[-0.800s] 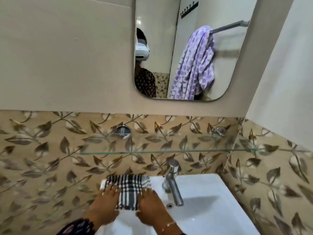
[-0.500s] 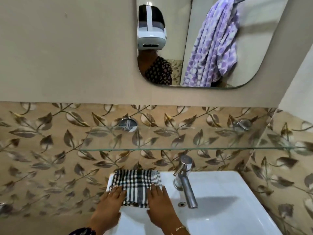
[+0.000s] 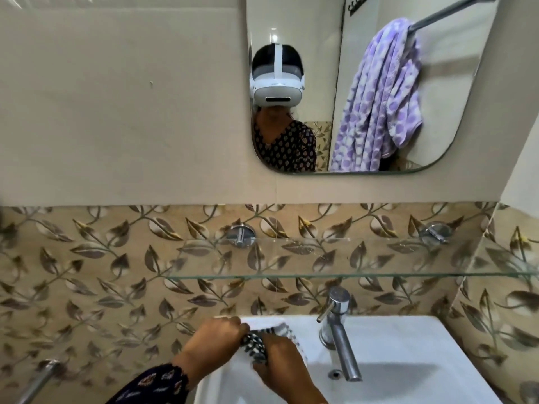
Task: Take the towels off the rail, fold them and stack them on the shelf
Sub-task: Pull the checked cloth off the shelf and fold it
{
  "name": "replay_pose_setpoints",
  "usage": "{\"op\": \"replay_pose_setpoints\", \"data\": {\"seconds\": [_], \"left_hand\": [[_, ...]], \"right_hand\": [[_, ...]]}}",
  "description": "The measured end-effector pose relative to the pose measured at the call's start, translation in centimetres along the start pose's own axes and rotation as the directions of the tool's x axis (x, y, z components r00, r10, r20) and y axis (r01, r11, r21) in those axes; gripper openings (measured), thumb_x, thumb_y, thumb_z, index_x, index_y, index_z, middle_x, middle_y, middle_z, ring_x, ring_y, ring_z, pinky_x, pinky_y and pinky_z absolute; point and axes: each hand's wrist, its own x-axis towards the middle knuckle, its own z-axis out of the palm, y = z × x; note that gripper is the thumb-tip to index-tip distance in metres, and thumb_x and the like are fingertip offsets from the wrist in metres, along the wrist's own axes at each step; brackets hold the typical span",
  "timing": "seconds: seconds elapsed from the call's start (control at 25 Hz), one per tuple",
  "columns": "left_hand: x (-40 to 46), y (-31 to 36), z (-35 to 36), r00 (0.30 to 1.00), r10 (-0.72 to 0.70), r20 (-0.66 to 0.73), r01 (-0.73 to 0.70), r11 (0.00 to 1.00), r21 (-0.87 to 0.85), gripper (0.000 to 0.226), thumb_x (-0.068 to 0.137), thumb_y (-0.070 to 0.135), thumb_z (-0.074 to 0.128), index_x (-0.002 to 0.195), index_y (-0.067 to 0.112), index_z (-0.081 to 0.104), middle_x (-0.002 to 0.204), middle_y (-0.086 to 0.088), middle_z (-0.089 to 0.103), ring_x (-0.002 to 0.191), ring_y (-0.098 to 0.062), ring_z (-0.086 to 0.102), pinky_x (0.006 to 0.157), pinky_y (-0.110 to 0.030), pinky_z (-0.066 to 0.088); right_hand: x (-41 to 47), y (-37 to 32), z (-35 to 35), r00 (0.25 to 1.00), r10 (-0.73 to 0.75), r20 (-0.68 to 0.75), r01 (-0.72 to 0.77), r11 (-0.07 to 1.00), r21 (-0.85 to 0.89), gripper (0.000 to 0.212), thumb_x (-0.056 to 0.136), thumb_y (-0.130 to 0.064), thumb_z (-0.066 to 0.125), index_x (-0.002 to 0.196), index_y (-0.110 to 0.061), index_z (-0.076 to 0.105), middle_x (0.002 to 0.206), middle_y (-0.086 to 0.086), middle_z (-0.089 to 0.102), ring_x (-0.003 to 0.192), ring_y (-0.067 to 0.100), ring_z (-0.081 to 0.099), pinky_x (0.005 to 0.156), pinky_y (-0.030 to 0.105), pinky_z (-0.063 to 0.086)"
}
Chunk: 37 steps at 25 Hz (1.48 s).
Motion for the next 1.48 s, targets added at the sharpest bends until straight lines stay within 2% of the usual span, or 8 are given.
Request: {"op": "replay_pose_setpoints", "data": {"seconds": [0.2,0.4,0.56,0.68,0.8,0.96,1.12,1.48], "left_hand": [[-0.3,-0.6,-8.7,0.982,0.092,-0.162,-0.105,0.992,-0.072,0.015,0.066,0.029,0.042,0.057,0.024,0.053,0.049,0.009,0.056,0.039,-0.003,0.047,0.037,-0.014,0.028],[0.3,0.0,-14.8,0.920,0.042,-0.391,-0.137,0.966,-0.218,0.037,0.089,0.029,0.035,0.069,0.014,0.063,0.050,0.010,0.049,0.037,0.001,0.038,0.041,0.001,0.021],[1.7,-1.0,-17.3,0.847,-0.075,-0.527,-0.065,0.968,-0.242,0.056,0.089,0.042,0.017,0.081,0.011,0.063,0.065,0.004,0.057,0.050,-0.007,0.049,0.048,-0.005,0.025],[2.7,-2.5,-17.8,0.892,-0.169,-0.420,0.063,0.965,-0.255,0.049,0.094,0.038,0.022,0.098,0.009,0.061,0.093,-0.006,0.066,0.081,-0.018,0.060,0.058,-0.014,0.037],[2.6,-3.5,-17.8,0.937,-0.242,-0.251,0.175,0.949,-0.262,0.039,0.097,0.029,0.029,0.120,0.007,0.053,0.120,-0.011,0.059,0.109,-0.024,0.055,0.091,-0.032,0.044],[1.9,-4.8,-17.3,0.948,-0.303,-0.098,0.272,0.931,-0.246,0.045,0.098,0.033,0.027,0.130,0.006,0.044,0.136,-0.013,0.049,0.125,-0.025,0.045,0.106,-0.035,0.035],[1.4,-5.8,-17.6,0.951,-0.308,-0.044,0.286,0.921,-0.264,0.048,0.098,0.033,0.027,0.138,0.007,0.034,0.145,-0.012,0.039,0.135,-0.024,0.034,0.112,-0.036,0.024],[-0.3,-8.6,-16.3,0.964,-0.264,0.024,0.260,0.927,-0.271,0.053,0.099,0.036,0.024,0.142,0.005,0.026,0.152,-0.015,0.027,0.141,-0.026,0.024,0.116,-0.038,0.016]], "right_hand": [[-2.0,-3.0,-5.5,0.987,-0.076,0.142,-0.007,0.859,0.512,0.010,0.082,-0.016,0.055,0.074,-0.021,0.057,0.077,0.001,0.061,0.084,0.013,0.053,0.067,0.032,0.036],[-8.2,-3.7,-13.6,0.955,-0.101,0.277,-0.174,0.566,0.806,0.017,0.083,-0.007,0.064,0.099,-0.003,0.065,0.097,0.007,0.073,0.091,0.020,0.068,0.081,0.025,0.051],[-13.1,-4.0,-22.2,0.986,0.157,0.060,-0.125,0.445,0.887,0.031,0.076,-0.010,0.066,0.105,-0.001,0.059,0.099,0.017,0.070,0.089,0.031,0.066,0.081,0.036,0.055],[-14.7,-4.9,-26.9,0.941,0.260,-0.217,0.002,0.637,0.771,0.008,0.086,-0.011,0.059,0.094,-0.008,0.059,0.087,0.010,0.066,0.078,0.022,0.062,0.063,0.027,0.048],[-11.8,-4.8,-27.0,0.864,0.247,-0.439,-0.164,0.962,0.219,0.017,0.092,-0.012,0.051,0.076,-0.013,0.055,0.065,-0.001,0.050,0.061,0.016,0.048,0.050,0.024,0.032],[-6.9,-4.2,-20.8,0.857,0.302,-0.417,-0.329,0.944,0.007,0.019,0.093,-0.015,0.047,0.103,-0.006,0.061,0.091,0.004,0.064,0.081,0.016,0.060,0.076,0.026,0.052],[-4.4,-5.2,-15.2,0.856,0.138,-0.498,-0.242,0.959,-0.150,0.029,0.092,-0.025,0.046,0.116,-0.016,0.059,0.128,0.003,0.057,0.123,0.020,0.045,0.113,0.035,0.027],[1.7,-6.5,-17.7,0.878,0.301,-0.372,-0.364,0.925,-0.111,0.028,0.093,-0.028,0.044,0.113,-0.016,0.059,0.126,0.011,0.060,0.122,0.030,0.048,0.108,0.042,0.033]]}}
